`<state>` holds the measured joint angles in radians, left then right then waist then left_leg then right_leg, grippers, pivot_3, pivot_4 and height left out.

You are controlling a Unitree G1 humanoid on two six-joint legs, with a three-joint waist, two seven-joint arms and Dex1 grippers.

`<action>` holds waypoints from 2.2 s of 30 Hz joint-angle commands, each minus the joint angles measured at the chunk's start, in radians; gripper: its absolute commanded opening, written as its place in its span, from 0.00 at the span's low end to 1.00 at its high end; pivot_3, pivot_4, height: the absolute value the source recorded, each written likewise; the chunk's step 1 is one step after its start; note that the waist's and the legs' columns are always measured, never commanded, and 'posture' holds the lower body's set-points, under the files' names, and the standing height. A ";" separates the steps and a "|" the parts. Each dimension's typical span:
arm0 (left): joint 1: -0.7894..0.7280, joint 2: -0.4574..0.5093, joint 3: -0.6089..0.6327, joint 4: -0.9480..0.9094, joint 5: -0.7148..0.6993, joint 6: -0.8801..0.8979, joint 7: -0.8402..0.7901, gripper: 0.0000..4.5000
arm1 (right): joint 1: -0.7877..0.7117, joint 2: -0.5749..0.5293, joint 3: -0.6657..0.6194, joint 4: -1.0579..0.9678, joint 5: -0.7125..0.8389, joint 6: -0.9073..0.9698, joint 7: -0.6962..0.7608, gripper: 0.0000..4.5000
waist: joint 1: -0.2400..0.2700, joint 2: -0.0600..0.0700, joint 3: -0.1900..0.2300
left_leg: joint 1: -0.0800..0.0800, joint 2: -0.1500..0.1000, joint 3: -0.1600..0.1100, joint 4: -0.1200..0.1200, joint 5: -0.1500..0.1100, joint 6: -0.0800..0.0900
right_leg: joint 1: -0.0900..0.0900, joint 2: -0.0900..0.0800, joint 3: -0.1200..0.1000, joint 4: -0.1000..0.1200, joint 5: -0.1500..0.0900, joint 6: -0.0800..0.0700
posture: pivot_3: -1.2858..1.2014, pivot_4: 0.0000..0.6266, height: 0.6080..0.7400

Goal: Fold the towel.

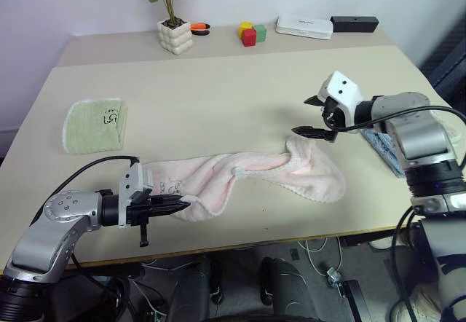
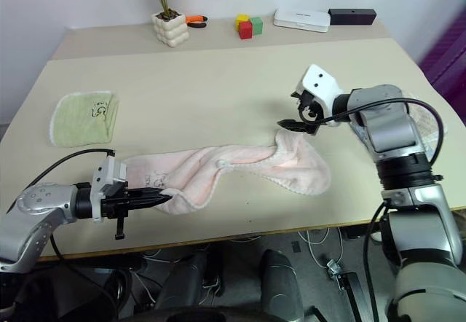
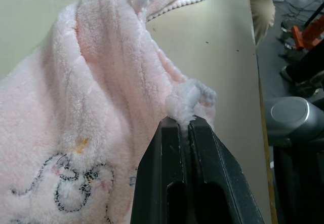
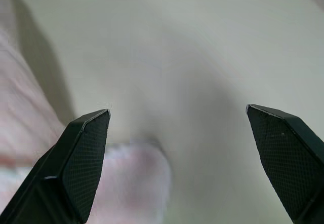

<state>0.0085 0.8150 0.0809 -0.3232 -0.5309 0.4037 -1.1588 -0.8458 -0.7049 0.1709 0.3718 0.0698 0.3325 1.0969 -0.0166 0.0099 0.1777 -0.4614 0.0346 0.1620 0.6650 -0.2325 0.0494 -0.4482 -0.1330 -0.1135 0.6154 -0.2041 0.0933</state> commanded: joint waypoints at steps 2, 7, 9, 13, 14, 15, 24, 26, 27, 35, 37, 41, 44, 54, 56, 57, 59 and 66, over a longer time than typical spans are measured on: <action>0.007 -0.002 -0.008 -0.019 0.007 -0.025 -0.004 0.00 | -0.065 0.061 0.029 0.148 -0.044 -0.074 -0.012 0.98 | -0.001 0.000 0.000 | 0.000 0.000 0.000 0.000 0.000 0.000 | 0.000 0.000 0.000 0.000 0.000 0.000 | 0.52 0.24 1.00; 0.028 0.000 -0.005 -0.035 0.006 -0.027 0.005 0.00 | -0.112 0.093 0.053 0.293 -0.093 -0.063 -0.026 0.98 | -0.001 0.000 0.000 | 0.000 0.000 0.000 0.000 0.001 0.001 | 0.000 0.000 0.000 0.000 0.000 0.001 | 0.52 0.24 1.00; 0.037 -0.001 -0.003 -0.042 0.005 -0.028 0.008 0.00 | -0.131 0.094 0.061 0.341 -0.115 -0.057 -0.021 0.98 | -0.001 0.000 0.000 | 0.000 0.000 0.000 0.000 0.000 0.000 | 0.000 0.000 0.000 0.000 0.001 0.001 | 0.52 0.24 1.00; 0.044 -0.003 -0.006 -0.044 0.007 -0.033 0.011 0.00 | -0.140 0.079 0.084 0.387 -0.151 -0.041 0.023 0.98 | -0.002 0.000 0.000 | 0.000 0.000 0.000 0.000 0.000 -0.001 | 0.000 0.000 0.000 0.001 0.001 0.001 | 0.52 0.24 1.00; 0.044 -0.004 -0.008 -0.043 0.008 -0.037 0.012 0.00 | -0.142 0.077 0.085 0.396 -0.154 -0.033 0.033 0.98 | -0.003 0.000 0.000 | 0.000 0.000 0.000 0.000 0.000 -0.001 | 0.000 0.000 0.000 0.001 0.001 0.001 | 0.52 0.24 1.00; 0.044 -0.005 -0.010 -0.041 0.009 -0.040 0.012 0.00 | -0.140 0.072 0.091 0.407 -0.163 -0.027 0.041 0.98 | -0.003 0.000 0.000 | 0.000 0.000 0.000 0.000 0.000 -0.001 | 0.000 0.000 0.000 0.001 0.001 0.001 | 0.52 0.24 1.00; 0.042 -0.006 -0.016 -0.023 0.019 -0.061 0.001 0.00 | -0.095 0.072 0.089 0.376 -0.159 0.028 0.098 0.26 | 0.001 0.000 0.000 | 0.002 0.000 0.000 0.001 0.000 -0.001 | 0.003 0.000 0.000 0.000 0.000 0.000 | 0.52 0.24 1.00; 0.039 -0.006 -0.018 -0.017 0.021 -0.063 -0.002 0.00 | -0.094 0.072 0.085 0.371 -0.159 0.031 0.093 0.02 | 0.001 0.000 0.000 | 0.002 0.000 -0.001 0.001 0.000 -0.001 | 0.003 0.000 0.000 0.000 -0.001 -0.002 | 0.52 0.24 1.00; 0.038 -0.006 -0.019 -0.015 0.022 -0.065 -0.005 0.00 | -0.094 0.074 0.078 0.367 -0.156 0.026 0.085 0.02 | 0.001 0.000 0.000 | 0.002 0.000 -0.001 0.001 0.000 -0.001 | 0.003 -0.001 0.000 0.000 -0.001 -0.002 | 0.52 0.24 1.00; -0.085 -0.098 0.073 0.125 -0.019 -0.159 0.051 0.00 | -0.160 0.145 -0.171 0.419 0.019 0.017 -0.127 0.02 | 0.002 0.001 0.000 | 0.002 0.000 -0.001 0.001 0.000 -0.001 | 0.002 0.000 0.000 0.001 0.000 0.000 | 0.52 0.24 1.00; -0.142 -0.135 0.101 0.190 0.003 -0.224 0.078 0.00 | -0.181 0.163 -0.242 0.442 0.072 0.043 -0.173 0.02 | 0.001 0.000 0.000 | 0.002 0.000 -0.001 0.002 0.000 -0.001 | 0.003 0.000 -0.001 0.001 0.001 0.002 | 0.52 0.24 1.00; -0.465 -0.200 0.163 0.534 0.068 -0.314 0.265 0.00 | -0.290 0.197 -0.453 0.569 0.187 -0.084 -0.444 0.02 | 0.006 0.000 0.000 | 0.002 -0.001 -0.001 0.002 0.002 0.002 | 0.004 0.001 -0.002 0.002 0.002 0.002 | 0.52 0.24 1.00; -0.708 -0.225 0.164 0.812 0.141 -0.444 0.342 0.00 | -0.369 0.208 -0.516 0.658 0.213 -0.172 -0.544 0.02 | 0.003 -0.001 0.001 | 0.001 -0.002 0.000 0.002 0.004 0.002 | 0.005 0.002 -0.005 0.001 0.002 0.002 | 0.52 0.24 1.00; -1.277 -0.197 0.159 1.413 0.259 -0.816 0.313 0.00 | -0.515 0.208 -0.551 0.709 0.252 -0.397 -0.508 0.02 | -0.025 -0.001 0.003 | 0.000 -0.003 0.001 -0.003 0.004 0.003 | 0.006 0.003 -0.004 -0.002 0.002 0.007 | 0.52 0.24 1.00; -1.241 -0.194 0.155 1.408 0.246 -0.838 0.204 0.00 | -0.445 0.215 -0.529 0.647 0.248 -0.388 -0.464 0.02 | -0.030 -0.001 0.002 | 0.001 -0.003 0.002 -0.003 0.004 0.003 | 0.007 0.003 -0.004 -0.002 0.002 0.007 | 0.52 0.24 1.00; -1.226 -0.192 0.152 1.404 0.247 -0.852 0.170 0.00 | -0.418 0.219 -0.525 0.614 0.255 -0.375 -0.446 0.02 | -0.030 -0.001 0.002 | 0.003 -0.003 0.002 -0.004 0.004 0.003 | 0.008 0.003 -0.004 -0.002 0.002 0.007 | 0.52 0.24 1.00; -1.116 -0.186 0.150 1.355 0.219 -0.824 0.041 0.00 | -0.250 0.236 -0.504 0.435 0.282 -0.285 -0.413 0.02 | -0.031 -0.001 0.001 | 0.006 -0.003 0.002 -0.003 0.004 0.003 | 0.011 0.003 -0.004 -0.001 0.002 0.007 | 0.52 0.24 1.00; -0.769 -0.162 0.120 1.113 0.167 -0.740 -0.240 0.00 | 0.223 0.221 -0.402 -0.046 0.229 -0.154 -0.442 0.02 | -0.026 -0.001 0.003 | 0.004 -0.001 0.000 0.000 0.003 0.004 | 0.007 0.000 -0.002 0.002 0.002 0.007 | 0.52 0.24 1.00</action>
<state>-0.7475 0.6202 0.1861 0.8889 -0.3241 -0.3507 -1.3668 -0.6188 -0.4474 -0.2406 0.4798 0.3185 0.2030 0.6591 -0.0422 0.0089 0.1804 -0.4605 0.0335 0.1608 0.6677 -0.2298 0.0539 -0.4441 -0.1337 -0.1156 0.6192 -0.2020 0.1002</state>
